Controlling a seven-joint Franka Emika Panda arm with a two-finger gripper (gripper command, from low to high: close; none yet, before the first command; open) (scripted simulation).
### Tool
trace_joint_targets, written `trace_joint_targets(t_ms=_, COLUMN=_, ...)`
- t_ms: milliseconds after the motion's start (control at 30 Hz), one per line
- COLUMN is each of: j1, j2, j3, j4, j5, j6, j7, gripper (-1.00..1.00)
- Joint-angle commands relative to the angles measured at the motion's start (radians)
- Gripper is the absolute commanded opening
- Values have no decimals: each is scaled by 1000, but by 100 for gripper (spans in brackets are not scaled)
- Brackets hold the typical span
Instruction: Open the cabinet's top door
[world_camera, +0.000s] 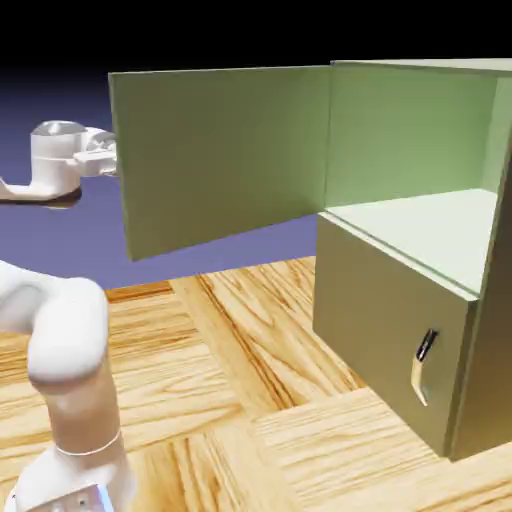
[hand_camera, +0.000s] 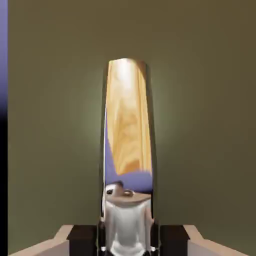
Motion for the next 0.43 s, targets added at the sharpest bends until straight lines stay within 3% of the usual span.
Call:
trace_joint_targets(t_ms=0, j1=-36, j2=-3, j3=25, j4=35, j5=9, j6=-21, j7=-6, gripper=-100)
trace_joint_targets(t_ms=400, j1=-439, j2=-101, j3=228, j4=470, j5=82, j6=-274, j7=-122, gripper=-100)
